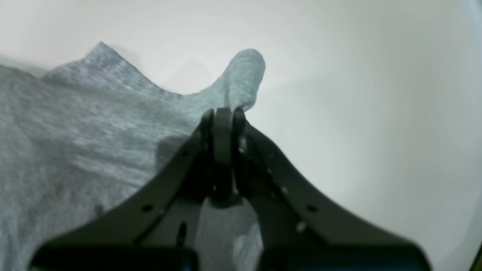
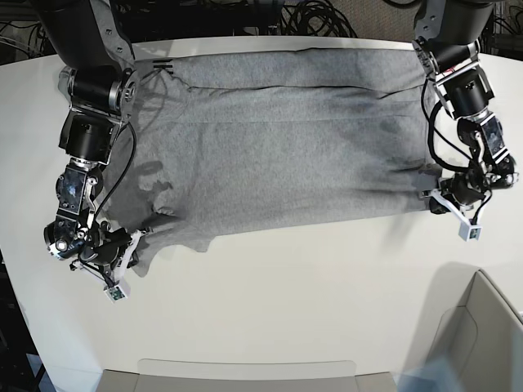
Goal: Fold the T-shirt properly
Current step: 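Lift the hem with both grippers and fold it over toward the collar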
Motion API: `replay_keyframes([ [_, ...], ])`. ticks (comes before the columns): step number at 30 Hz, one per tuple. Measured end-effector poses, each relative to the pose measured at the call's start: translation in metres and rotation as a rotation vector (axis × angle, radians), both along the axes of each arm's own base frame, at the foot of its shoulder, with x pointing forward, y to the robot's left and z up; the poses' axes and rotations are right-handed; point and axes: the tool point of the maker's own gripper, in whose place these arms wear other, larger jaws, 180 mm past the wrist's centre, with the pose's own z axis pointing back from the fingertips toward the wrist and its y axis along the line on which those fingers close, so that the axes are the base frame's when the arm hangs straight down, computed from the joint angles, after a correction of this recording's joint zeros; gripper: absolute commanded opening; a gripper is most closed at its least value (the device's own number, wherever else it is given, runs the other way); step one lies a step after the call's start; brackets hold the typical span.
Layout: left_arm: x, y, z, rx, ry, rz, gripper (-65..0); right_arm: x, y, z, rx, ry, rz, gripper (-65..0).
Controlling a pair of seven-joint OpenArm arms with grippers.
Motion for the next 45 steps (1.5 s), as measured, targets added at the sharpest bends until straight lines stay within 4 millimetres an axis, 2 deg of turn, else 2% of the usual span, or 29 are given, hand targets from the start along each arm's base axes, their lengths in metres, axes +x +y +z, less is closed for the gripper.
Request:
replay_keyframes([
  [6,-0.014,0.001,-0.008,0.001,0.075,-0.005,-65.0,-0.010,-0.009,0.013,-0.061,-0.016,-0.013,-65.0],
  [11,-0.021,0.004,0.011,0.073,0.056,-0.035,-65.0,-0.030,-0.015,0.010,-0.116,0.002,-0.024,-65.0],
  [17,-0.039,0.008,0.019,0.146,0.087,-0.058,-65.0,-0.050,-0.013,0.010,-0.100,0.014,-0.017,-65.0],
  [21,-0.048,0.005,0.012,0.139,0.103,-0.062,-65.0,-0.063,-0.020,0.013,-0.136,0.008,-0.021,-65.0],
  [24,-0.063,0.004,-0.002,0.137,0.149,-0.066,-65.0,-0.075,-0.018,0.012,-0.148,-0.003,-0.013,-65.0],
  [27,-0.071,0.005,-0.007,0.139,0.172,-0.067,-65.0,-0.086,-0.016,0.009,-0.159,-0.001,-0.007,-65.0],
  [32,-0.076,0.006,0.014,0.213,0.120,-0.089,-65.0,-0.102,-0.017,0.006,-0.174,-0.003,-0.008,-65.0],
  [35,-0.089,0.005,0.017,0.244,0.160,-0.107,-65.0,-0.114,-0.031,0.006,-0.171,0.006,-0.061,-65.0],
  [37,-0.088,0.000,0.019,0.243,0.147,-0.110,-65.0,-0.123,-0.041,0.002,-0.190,0.055,-0.090,-65.0],
  [42,-0.103,-0.017,0.009,0.228,0.162,-0.139,-65.0,-0.136,-0.071,0.017,-0.206,0.060,-0.201,-65.0],
  [45,-0.114,-0.017,0.004,0.232,0.182,-0.142,-65.0,-0.145,-0.075,0.015,-0.223,0.074,-0.205,-65.0],
])
